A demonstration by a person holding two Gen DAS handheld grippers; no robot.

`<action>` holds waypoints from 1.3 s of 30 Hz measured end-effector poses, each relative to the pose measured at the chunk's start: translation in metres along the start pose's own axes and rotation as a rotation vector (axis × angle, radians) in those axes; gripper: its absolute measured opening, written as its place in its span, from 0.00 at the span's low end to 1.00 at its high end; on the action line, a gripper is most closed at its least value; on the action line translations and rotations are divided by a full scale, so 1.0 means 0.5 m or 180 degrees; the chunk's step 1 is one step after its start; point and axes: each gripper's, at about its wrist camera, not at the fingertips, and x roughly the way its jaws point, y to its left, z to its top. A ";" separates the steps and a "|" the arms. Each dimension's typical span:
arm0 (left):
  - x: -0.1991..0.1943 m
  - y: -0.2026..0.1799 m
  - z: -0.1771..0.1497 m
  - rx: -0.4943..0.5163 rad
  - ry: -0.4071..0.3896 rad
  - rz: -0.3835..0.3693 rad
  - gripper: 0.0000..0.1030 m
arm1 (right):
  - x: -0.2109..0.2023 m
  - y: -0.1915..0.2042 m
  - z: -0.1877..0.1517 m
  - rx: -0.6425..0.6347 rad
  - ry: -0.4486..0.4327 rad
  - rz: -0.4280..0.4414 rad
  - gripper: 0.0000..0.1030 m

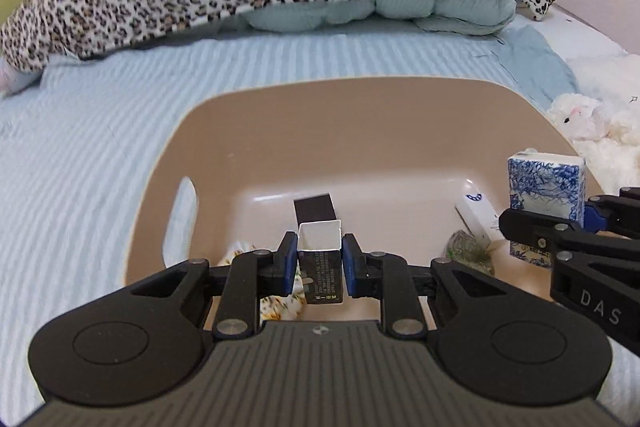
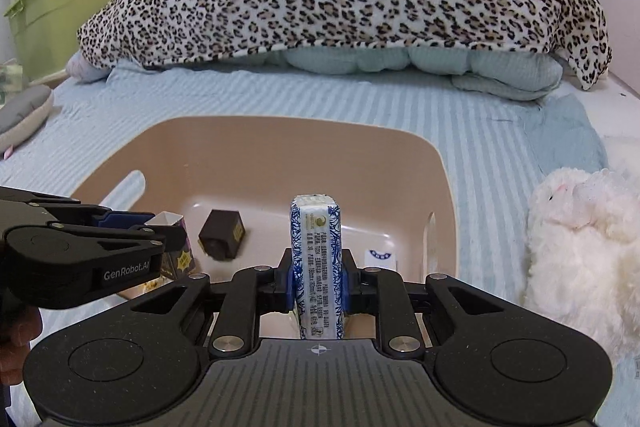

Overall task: Organize objects
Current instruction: 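Carry both boxes over the basket and open both tools, then grasp the orange cloth with the left tool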

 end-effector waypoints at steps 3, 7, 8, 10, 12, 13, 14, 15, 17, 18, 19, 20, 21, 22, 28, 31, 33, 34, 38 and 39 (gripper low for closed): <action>-0.016 0.006 -0.003 0.0016 -0.0023 0.0011 0.33 | -0.008 0.002 0.000 -0.0017 -0.0021 -0.0002 0.43; -0.063 0.011 -0.001 0.0009 -0.0197 0.0056 0.74 | -0.045 0.006 0.000 -0.0017 -0.0132 -0.0035 0.62; -0.077 0.012 0.002 0.0013 -0.0243 0.0041 0.74 | -0.054 0.004 0.003 -0.0012 -0.0160 -0.0036 0.66; -0.098 0.017 0.006 0.0018 -0.0254 0.0017 0.75 | -0.076 0.003 0.004 -0.0023 -0.0219 -0.0041 0.71; -0.121 0.023 0.003 0.0002 -0.0285 0.0038 0.78 | -0.100 0.005 0.000 -0.0042 -0.0266 -0.0059 0.76; -0.133 0.026 -0.001 0.0004 -0.0308 0.0051 0.81 | -0.112 0.005 -0.002 -0.0043 -0.0281 -0.0065 0.78; -0.143 0.027 -0.006 0.0013 -0.0328 0.0066 0.82 | -0.123 0.005 -0.004 -0.0033 -0.0287 -0.0067 0.83; -0.153 0.029 -0.010 0.0021 -0.0342 0.0078 0.83 | -0.131 0.005 -0.008 -0.0023 -0.0285 -0.0065 0.85; -0.170 0.035 -0.022 0.0035 -0.0345 0.0081 0.83 | -0.147 0.003 -0.020 0.0006 -0.0283 -0.0057 0.90; -0.176 0.038 -0.028 0.0038 -0.0331 0.0077 0.83 | -0.152 0.004 -0.025 0.0007 -0.0275 -0.0054 0.90; -0.181 0.041 -0.035 0.0041 -0.0312 0.0072 0.83 | -0.158 0.005 -0.033 0.0000 -0.0262 -0.0054 0.90; -0.186 0.045 -0.044 0.0044 -0.0293 0.0066 0.83 | -0.162 0.005 -0.041 -0.0003 -0.0242 -0.0058 0.91; -0.190 0.047 -0.052 0.0055 -0.0274 0.0060 0.83 | -0.164 0.004 -0.047 0.0000 -0.0218 -0.0062 0.92; -0.193 0.049 -0.059 0.0072 -0.0254 0.0057 0.84 | -0.166 0.005 -0.054 0.0006 -0.0197 -0.0061 0.93; -0.176 0.053 -0.106 0.0215 -0.0046 0.0030 0.84 | -0.148 0.010 -0.103 0.0000 0.0050 -0.0080 0.95; -0.149 0.051 -0.127 0.0294 0.0089 0.0045 0.84 | -0.131 0.014 -0.126 -0.0009 0.0177 -0.0082 0.95; -0.130 0.049 -0.139 0.0315 0.0128 0.0075 0.84 | -0.121 0.017 -0.137 -0.0029 0.0240 -0.0081 0.95; -0.121 0.048 -0.146 0.0323 0.0133 0.0081 0.84 | -0.115 0.019 -0.143 -0.0054 0.0271 -0.0086 0.95; -0.087 0.035 -0.163 0.0430 0.0223 -0.0022 0.84 | -0.099 0.019 -0.159 -0.0093 0.0352 -0.0112 0.95; -0.079 0.031 -0.166 0.0452 0.0238 -0.0042 0.84 | -0.095 0.017 -0.162 -0.0083 0.0377 -0.0111 0.95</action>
